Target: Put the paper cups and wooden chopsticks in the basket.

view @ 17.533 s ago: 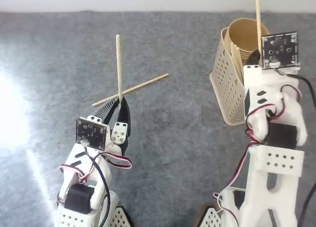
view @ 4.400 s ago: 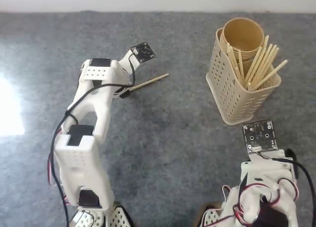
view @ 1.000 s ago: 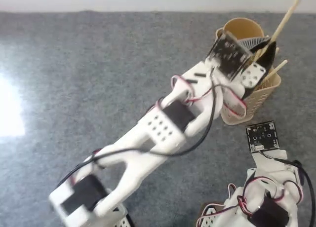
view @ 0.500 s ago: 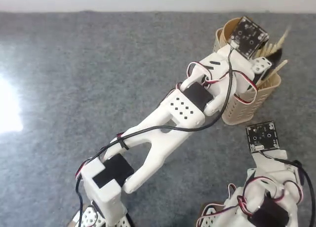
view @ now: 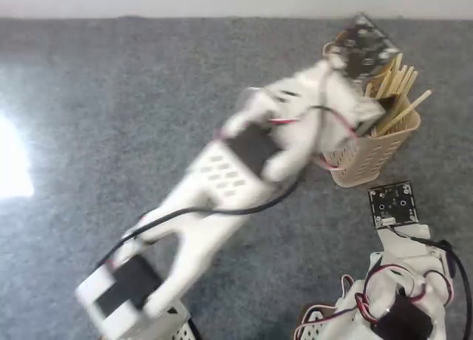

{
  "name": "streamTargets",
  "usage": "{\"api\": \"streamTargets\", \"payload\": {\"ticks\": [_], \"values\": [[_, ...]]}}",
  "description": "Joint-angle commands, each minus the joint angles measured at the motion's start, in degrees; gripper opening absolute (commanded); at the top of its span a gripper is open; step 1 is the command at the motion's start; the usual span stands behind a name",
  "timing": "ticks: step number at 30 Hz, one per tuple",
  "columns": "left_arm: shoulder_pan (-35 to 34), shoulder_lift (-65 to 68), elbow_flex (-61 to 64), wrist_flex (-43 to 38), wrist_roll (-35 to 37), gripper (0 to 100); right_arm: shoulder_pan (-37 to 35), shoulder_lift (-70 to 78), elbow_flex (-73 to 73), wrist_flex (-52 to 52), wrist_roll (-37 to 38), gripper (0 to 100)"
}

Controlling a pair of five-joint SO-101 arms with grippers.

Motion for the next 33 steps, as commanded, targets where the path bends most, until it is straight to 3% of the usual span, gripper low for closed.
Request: {"api": "streamTargets", "payload": {"ticks": [1,6,14,18,23,27,33], "values": [[-7.82,-18.37,-3.47,14.86,-7.3,16,0.31,-0.13,-0.26,-0.4,-0.35,22.3],[-20.84,-29.8,-3.38,24.79,-7.21,16,0.31,-0.13,-0.35,-0.4,-0.35,22.3],[-46.86,-35.52,-2.95,43.78,-7.3,16,0.13,-0.13,-1.58,-3.21,-0.7,22.3],[-54.95,-42.29,2.77,44.84,-7.65,16,-7.34,-0.13,-7.21,-6.02,-3.16,22.3],[-52.04,-58.73,16.75,44.04,-11.43,16,-23.34,-0.13,-13.71,-7.52,-14.68,22.3],[-51.43,-71.21,35.21,39.74,-11.25,16,-32.48,-0.13,-14.33,-7.25,-20.92,22.3],[-51.52,-90.73,62.99,24.88,-11.25,16,-31.34,-1.1,-6.33,-15.78,-25.14,22.3]]}}
